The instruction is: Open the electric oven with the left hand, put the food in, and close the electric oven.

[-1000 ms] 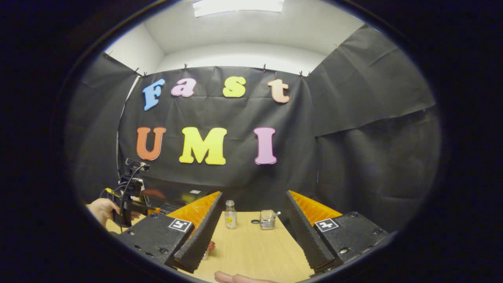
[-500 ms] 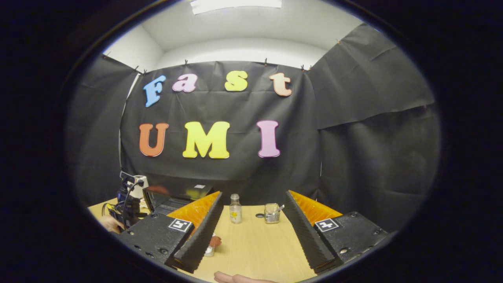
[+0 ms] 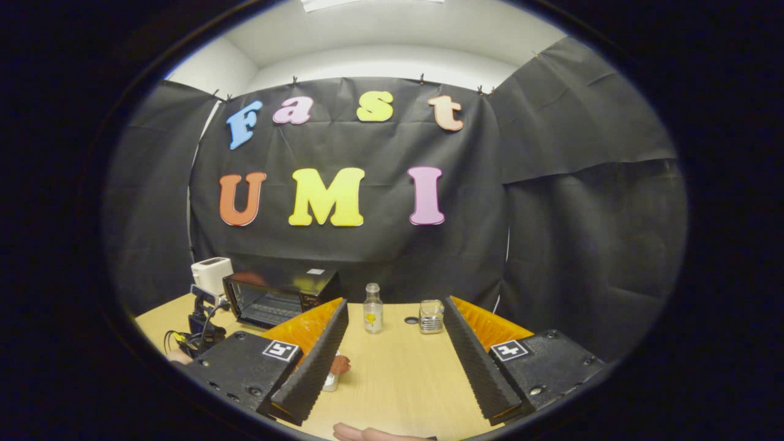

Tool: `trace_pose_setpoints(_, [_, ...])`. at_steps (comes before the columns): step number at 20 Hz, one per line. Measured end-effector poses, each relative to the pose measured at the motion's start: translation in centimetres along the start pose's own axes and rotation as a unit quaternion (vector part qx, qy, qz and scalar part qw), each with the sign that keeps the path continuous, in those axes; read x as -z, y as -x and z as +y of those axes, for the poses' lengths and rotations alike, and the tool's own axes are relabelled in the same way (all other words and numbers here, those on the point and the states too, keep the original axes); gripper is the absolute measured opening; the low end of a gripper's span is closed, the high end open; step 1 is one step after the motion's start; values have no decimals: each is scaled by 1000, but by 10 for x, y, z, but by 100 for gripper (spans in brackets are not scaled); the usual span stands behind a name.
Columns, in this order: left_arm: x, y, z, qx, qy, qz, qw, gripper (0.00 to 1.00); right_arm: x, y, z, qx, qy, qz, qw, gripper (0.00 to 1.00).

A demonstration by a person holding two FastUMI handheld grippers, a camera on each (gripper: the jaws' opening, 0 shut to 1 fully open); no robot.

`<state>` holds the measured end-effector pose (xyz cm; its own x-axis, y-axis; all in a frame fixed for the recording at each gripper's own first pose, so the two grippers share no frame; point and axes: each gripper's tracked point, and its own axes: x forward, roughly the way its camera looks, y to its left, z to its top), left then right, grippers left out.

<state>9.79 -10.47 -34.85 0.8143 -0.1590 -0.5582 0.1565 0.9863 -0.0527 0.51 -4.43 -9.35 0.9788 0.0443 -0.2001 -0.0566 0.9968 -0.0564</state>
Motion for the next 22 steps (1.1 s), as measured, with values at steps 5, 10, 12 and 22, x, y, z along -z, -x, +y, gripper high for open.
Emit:
trace_pose_setpoints(5, [-6, 0, -2, -4, 0, -31, 1000, 97, 30, -19, 18, -15, 5, 41, 999, 99])
trace_pose_setpoints(10, [-18, 23, -6, 2, 6, -56, 998, 97, 79, -54, 32, -42, -15, 115, 992, 99])
trace_pose_setpoints(12, [-38, 47, -10, 10, 10, -88, 996, 97, 99, -71, 32, -45, -18, 144, 988, 99])
trace_pose_setpoints(22, [-141, 204, 6, 7, 7, -250, 968, 96, 197, -135, 72, -143, -128, 287, 939, 93])
